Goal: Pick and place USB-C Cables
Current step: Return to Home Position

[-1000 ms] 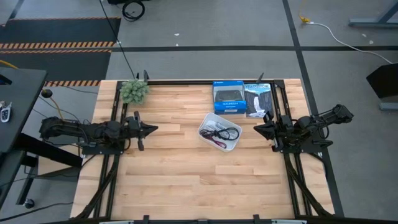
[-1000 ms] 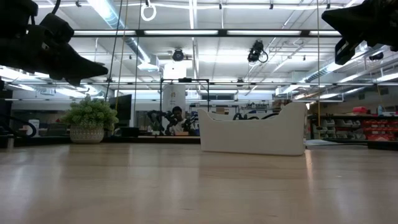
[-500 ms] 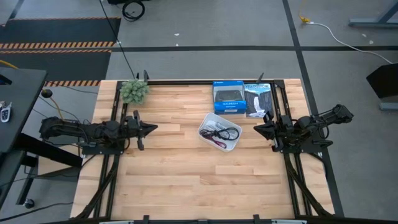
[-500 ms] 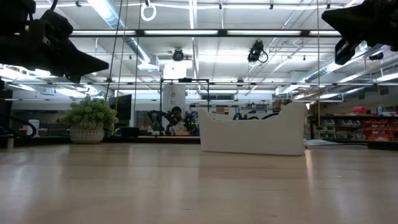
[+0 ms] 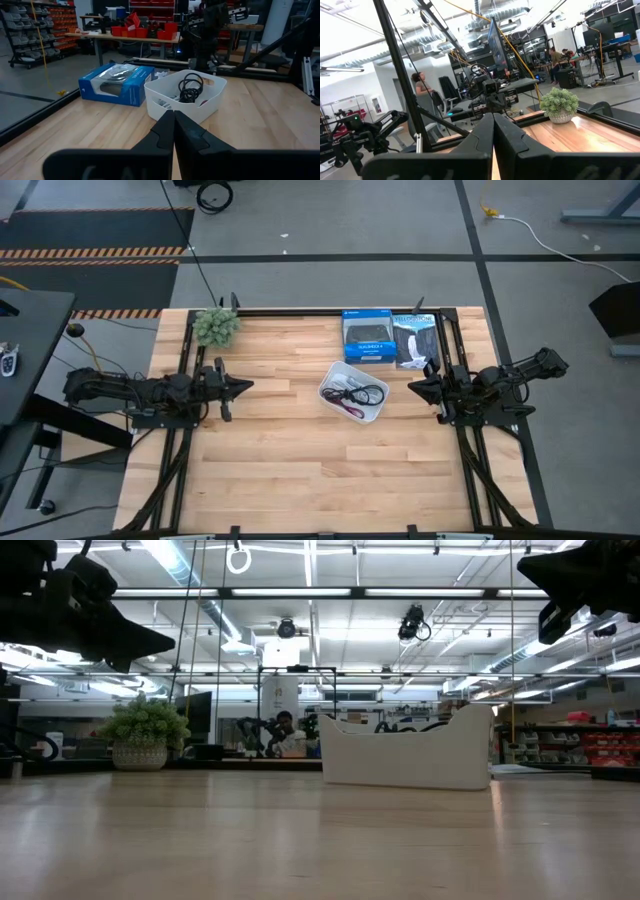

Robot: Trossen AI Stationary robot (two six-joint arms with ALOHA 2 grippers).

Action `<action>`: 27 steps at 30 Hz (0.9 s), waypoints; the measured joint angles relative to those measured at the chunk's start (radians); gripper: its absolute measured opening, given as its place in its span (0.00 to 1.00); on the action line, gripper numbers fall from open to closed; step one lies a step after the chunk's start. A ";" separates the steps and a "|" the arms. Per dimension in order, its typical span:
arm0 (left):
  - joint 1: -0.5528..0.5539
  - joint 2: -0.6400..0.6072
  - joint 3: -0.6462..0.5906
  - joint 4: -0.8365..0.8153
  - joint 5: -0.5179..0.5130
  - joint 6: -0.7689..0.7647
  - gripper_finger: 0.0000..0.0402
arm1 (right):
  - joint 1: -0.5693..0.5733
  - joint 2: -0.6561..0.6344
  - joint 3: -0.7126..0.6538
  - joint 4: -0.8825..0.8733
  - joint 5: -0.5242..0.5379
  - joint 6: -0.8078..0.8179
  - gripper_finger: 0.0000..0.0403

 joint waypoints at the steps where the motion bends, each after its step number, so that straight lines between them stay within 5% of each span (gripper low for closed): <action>1: 0.000 0.000 0.000 0.001 0.000 0.000 0.03 | 0.000 0.000 0.000 0.000 0.000 0.000 0.03; 7: 0.000 0.000 0.000 0.002 0.000 0.000 0.03 | 0.000 0.000 0.000 -0.003 0.000 0.000 0.03; 15: 0.000 0.000 0.000 0.002 0.000 0.000 0.03 | 0.000 0.000 0.000 -0.213 0.000 0.000 0.03; 27: 0.000 0.000 0.000 0.002 0.000 -0.001 0.03 | 0.000 0.000 0.000 -0.208 0.000 0.000 0.03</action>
